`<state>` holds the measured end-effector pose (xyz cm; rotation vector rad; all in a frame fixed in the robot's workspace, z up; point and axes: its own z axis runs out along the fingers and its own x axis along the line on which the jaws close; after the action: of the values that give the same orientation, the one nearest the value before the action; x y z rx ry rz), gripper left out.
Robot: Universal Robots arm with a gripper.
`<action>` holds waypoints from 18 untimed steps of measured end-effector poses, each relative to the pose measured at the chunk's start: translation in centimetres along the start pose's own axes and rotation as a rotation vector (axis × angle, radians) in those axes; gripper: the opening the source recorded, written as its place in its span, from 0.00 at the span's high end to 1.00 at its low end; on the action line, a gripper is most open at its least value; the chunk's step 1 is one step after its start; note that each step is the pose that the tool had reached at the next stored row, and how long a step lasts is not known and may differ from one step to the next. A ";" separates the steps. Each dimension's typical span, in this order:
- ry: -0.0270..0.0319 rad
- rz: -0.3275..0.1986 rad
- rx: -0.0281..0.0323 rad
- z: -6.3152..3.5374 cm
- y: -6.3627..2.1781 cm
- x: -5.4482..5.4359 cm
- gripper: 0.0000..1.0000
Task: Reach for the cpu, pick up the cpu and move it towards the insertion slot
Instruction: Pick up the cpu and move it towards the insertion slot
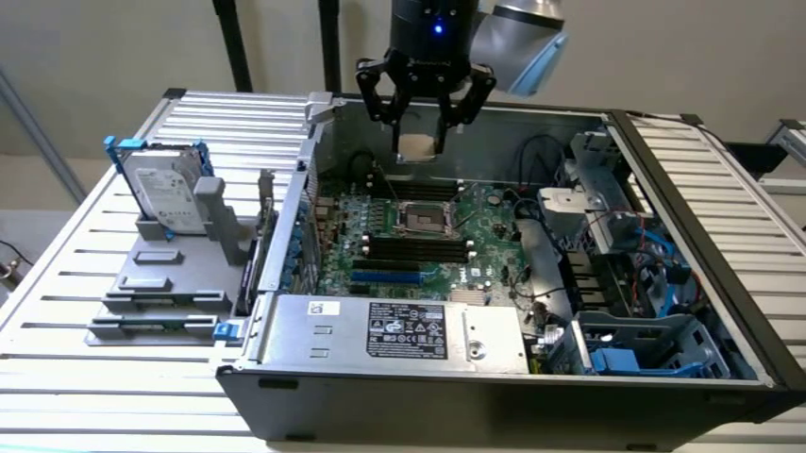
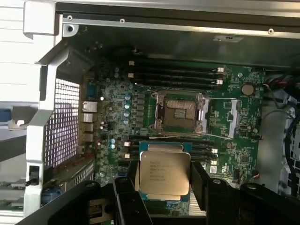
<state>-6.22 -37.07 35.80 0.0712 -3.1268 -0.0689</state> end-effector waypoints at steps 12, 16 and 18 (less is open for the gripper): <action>0.0048 0.009 0.0058 0.53 1.51 -0.9 0.46; 0.0067 0.014 0.0061 0.55 1.90 -1.1 0.46; 0.0078 0.015 0.0066 0.55 2.11 -1.2 0.46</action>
<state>-5.10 -34.89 35.33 0.0479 -3.1195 -0.0580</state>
